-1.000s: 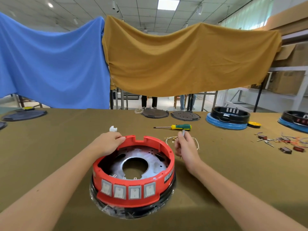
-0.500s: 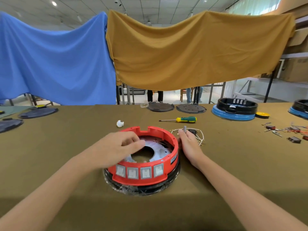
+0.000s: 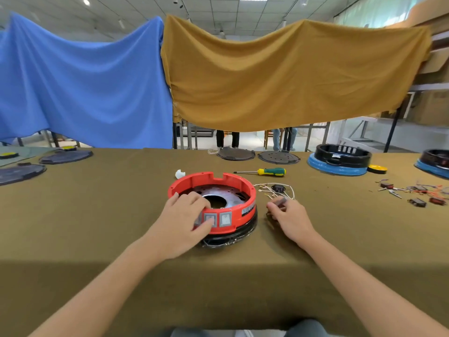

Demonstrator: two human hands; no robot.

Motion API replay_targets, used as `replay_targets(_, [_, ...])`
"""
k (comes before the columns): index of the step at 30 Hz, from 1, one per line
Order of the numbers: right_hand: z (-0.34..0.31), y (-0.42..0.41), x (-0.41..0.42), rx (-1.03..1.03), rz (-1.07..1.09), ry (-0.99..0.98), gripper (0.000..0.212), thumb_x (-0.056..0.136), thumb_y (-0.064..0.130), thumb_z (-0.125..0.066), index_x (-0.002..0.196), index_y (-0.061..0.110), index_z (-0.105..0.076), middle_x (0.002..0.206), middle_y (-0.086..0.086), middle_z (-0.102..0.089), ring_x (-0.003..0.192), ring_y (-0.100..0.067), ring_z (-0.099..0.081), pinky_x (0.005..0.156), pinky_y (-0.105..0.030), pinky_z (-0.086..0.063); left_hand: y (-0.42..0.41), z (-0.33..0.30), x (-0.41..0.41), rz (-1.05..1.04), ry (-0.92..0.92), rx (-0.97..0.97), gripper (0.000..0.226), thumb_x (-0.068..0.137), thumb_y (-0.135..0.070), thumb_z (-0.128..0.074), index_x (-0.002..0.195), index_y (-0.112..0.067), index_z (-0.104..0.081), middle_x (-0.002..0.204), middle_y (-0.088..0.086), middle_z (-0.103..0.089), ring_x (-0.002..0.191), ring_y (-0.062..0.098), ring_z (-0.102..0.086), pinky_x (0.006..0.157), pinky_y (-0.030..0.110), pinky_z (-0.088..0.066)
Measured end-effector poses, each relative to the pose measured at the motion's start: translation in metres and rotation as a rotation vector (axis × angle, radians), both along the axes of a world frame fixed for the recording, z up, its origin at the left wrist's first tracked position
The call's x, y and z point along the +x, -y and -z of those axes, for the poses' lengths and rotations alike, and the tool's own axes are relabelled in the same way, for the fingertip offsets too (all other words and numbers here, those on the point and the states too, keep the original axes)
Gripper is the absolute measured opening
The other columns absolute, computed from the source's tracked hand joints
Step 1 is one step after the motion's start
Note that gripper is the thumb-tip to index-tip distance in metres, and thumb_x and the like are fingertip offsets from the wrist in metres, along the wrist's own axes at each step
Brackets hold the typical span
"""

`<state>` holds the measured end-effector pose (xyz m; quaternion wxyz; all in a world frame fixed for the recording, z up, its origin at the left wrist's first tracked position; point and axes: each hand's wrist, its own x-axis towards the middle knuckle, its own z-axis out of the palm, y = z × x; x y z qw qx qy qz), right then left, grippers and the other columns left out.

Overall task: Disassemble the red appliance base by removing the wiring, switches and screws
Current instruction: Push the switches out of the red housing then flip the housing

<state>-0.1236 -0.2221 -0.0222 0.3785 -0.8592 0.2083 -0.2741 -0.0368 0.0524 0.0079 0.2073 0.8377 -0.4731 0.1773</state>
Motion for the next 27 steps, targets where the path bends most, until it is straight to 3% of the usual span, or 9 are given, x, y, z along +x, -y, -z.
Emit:
replay_targets(4, [0.0,-0.002,-0.002,0.014,-0.046,0.036,0.015,0.098,0.019,-0.06,0.088,0.022,-0.071,0.086,0.004,-0.07,0.085,-0.014,-0.065,0.078,-0.026,-0.046,0.022,0.013,-0.014,-0.068,0.085,-0.048,0.047,0.091,-0.063,-0.036,0.129,-0.038,-0.05,0.116,-0.017,-0.048,0.117,0.004,-0.04,0.118,0.045,-0.01])
replay_targets(8, [-0.001,0.002,-0.006,0.278,-0.113,0.169,0.015,0.099,0.013,-0.058,0.099,0.018,-0.072,0.096,-0.001,-0.072,0.091,-0.014,-0.069,0.082,-0.025,-0.057,0.03,0.01,-0.007,-0.019,0.111,-0.063,0.051,0.091,-0.064,-0.029,0.123,-0.036,-0.057,0.11,-0.018,-0.056,0.11,0.007,-0.047,0.11,0.042,-0.022])
replay_targets(11, [-0.003,0.004,-0.008,0.446,-0.151,0.227,0.013,0.098,0.008,-0.058,0.103,0.011,-0.071,0.099,-0.009,-0.073,0.094,-0.019,-0.072,0.078,-0.023,-0.058,0.027,0.004,0.009,0.06,0.052,-0.039,0.038,0.096,-0.057,-0.041,0.125,-0.038,-0.056,0.11,-0.023,-0.054,0.112,0.005,-0.043,0.111,0.038,-0.018])
replay_targets(15, [-0.005,0.008,-0.009,0.683,-0.169,0.327,0.013,0.098,0.006,-0.058,0.104,0.002,-0.069,0.105,-0.02,-0.071,0.098,-0.029,-0.07,0.085,-0.034,-0.058,0.03,0.003,0.014,0.021,-0.04,-0.091,0.027,0.094,-0.049,-0.05,0.119,-0.04,-0.057,0.107,-0.023,-0.054,0.113,0.005,-0.039,0.116,0.043,-0.01])
replay_targets(21, [-0.005,0.013,-0.011,0.907,-0.231,0.421,0.011,0.092,0.004,-0.065,0.104,0.002,-0.064,0.093,-0.015,-0.072,0.086,-0.028,-0.074,0.069,-0.025,-0.059,0.046,0.028,-0.005,-0.088,0.179,-0.187,0.038,0.088,-0.055,-0.052,0.113,-0.029,-0.062,0.106,-0.016,-0.059,0.106,0.012,-0.051,0.108,0.046,-0.026])
replay_targets(27, [-0.009,0.009,-0.014,1.019,-0.266,0.45,0.017,0.088,-0.001,-0.068,0.101,0.005,-0.059,0.091,-0.019,-0.072,0.086,-0.033,-0.075,0.067,-0.025,-0.059,0.041,0.018,0.014,0.032,0.143,-0.14,0.041,0.087,-0.062,-0.046,0.113,-0.033,-0.057,0.105,-0.022,-0.054,0.101,0.008,-0.049,0.098,0.036,-0.026])
